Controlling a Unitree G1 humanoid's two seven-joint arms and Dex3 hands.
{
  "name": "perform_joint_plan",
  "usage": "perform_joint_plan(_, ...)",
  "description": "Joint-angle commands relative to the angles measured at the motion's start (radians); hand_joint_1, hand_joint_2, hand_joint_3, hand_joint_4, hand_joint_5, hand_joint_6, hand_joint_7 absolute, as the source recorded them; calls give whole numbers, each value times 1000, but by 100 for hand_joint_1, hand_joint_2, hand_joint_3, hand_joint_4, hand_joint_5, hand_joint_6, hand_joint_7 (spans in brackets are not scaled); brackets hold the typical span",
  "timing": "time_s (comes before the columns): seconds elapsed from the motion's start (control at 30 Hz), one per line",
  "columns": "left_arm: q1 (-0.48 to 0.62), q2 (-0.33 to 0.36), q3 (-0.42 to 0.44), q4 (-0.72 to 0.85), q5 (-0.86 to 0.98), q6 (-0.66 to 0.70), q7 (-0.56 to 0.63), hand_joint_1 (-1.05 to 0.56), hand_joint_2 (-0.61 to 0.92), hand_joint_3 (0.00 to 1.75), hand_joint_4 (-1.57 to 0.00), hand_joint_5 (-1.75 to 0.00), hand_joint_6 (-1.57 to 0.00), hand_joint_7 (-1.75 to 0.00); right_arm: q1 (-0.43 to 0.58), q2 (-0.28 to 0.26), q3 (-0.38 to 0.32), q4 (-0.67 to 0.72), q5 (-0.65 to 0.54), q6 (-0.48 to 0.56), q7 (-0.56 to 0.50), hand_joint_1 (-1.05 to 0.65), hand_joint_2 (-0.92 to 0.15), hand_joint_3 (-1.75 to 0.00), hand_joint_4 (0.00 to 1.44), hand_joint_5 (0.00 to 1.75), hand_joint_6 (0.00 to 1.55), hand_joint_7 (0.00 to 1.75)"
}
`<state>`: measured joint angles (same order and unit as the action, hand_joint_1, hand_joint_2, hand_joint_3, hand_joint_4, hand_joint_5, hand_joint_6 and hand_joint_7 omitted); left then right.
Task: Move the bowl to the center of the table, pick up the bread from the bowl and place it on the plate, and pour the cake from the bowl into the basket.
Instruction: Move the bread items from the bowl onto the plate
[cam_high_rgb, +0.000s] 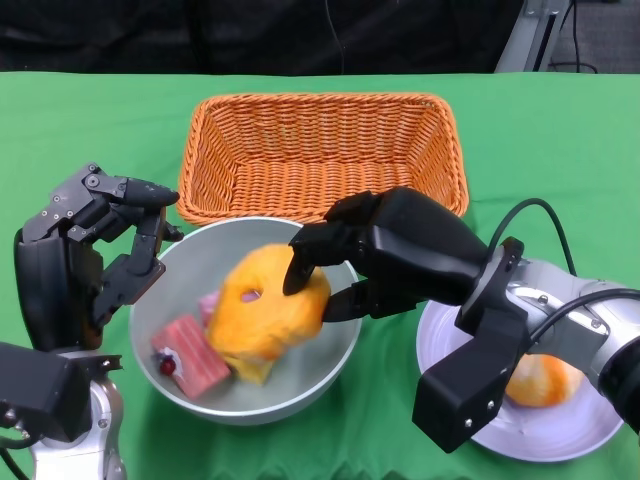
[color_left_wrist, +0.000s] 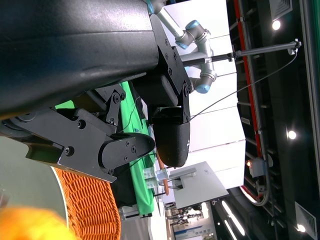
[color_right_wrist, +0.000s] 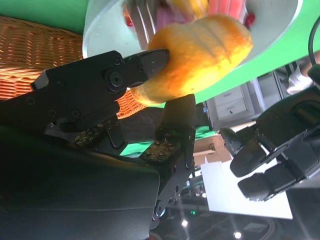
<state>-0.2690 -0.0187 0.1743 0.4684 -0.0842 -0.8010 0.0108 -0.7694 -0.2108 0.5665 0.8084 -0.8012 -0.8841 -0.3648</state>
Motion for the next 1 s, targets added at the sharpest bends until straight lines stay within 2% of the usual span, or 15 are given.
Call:
perform_joint_plan(0.03, -6, 19, 6, 8, -11, -6, -10, -9, 82, 61, -83, -145, -89, -98, 14, -8, -25, 6, 23, -18, -35, -16, -90, -1, 78, 163, 84, 97)
perform_joint_plan(0.1, -5, 20, 6, 6, -12, -1, -11, -10, 82, 60, -83, -145, -89, -98, 20, -6, -30, 3, 23, -17, -52, -17, -89, 0, 81, 156, 94, 79)
perform_joint_plan(0.13, -5, 20, 6, 6, -12, -2, -10, -10, 82, 60, -83, -145, -89, -98, 22, -5, -32, 5, 23, -21, -61, -16, -89, 0, 82, 156, 95, 79)
perform_joint_plan(0.23, -7, 21, 6, 11, -13, -7, -12, -9, 82, 60, -83, -145, -89, -97, 24, -5, -35, 13, 15, -29, -84, -15, -90, 0, 82, 157, 91, 90)
perform_joint_plan(0.4, -8, 23, 6, 13, -10, -10, -11, -9, 82, 60, -83, -146, -89, -98, 38, -12, -40, -1, 17, -23, -83, -16, -89, 0, 83, 156, 91, 91)
perform_joint_plan(0.47, -9, 23, 6, 13, -10, -11, -10, -9, 82, 60, -83, -146, -89, -98, 45, -18, -47, -14, 24, -25, -74, -16, -89, 0, 80, 163, 87, 100)
perform_joint_plan(0.57, -10, 23, 6, 13, -13, -8, -12, -10, 82, 60, -83, -146, -89, -99, 57, -27, -63, -36, 43, -26, -55, -16, -88, 0, 80, 164, 85, 105)
perform_joint_plan(0.63, -10, 25, 7, 14, -15, -6, -13, -10, 82, 61, -84, -146, -89, -100, 69, -33, -77, -53, 53, -26, -58, -16, -89, -1, 79, 166, 81, 116)
perform_joint_plan(0.83, -10, 30, 9, 15, -12, 1, -10, -10, 81, 61, -83, -146, -88, -100, 113, -57, -130, -112, 65, -27, -91, -14, -87, 0, 85, 161, 82, 120)
perform_joint_plan(1.0, -14, 37, 11, 27, -29, 0, -23, -9, 81, 61, -82, -146, -88, -100, 147, -78, -165, -148, 58, -30, -120, -17, -88, -2, 91, 154, 86, 112)
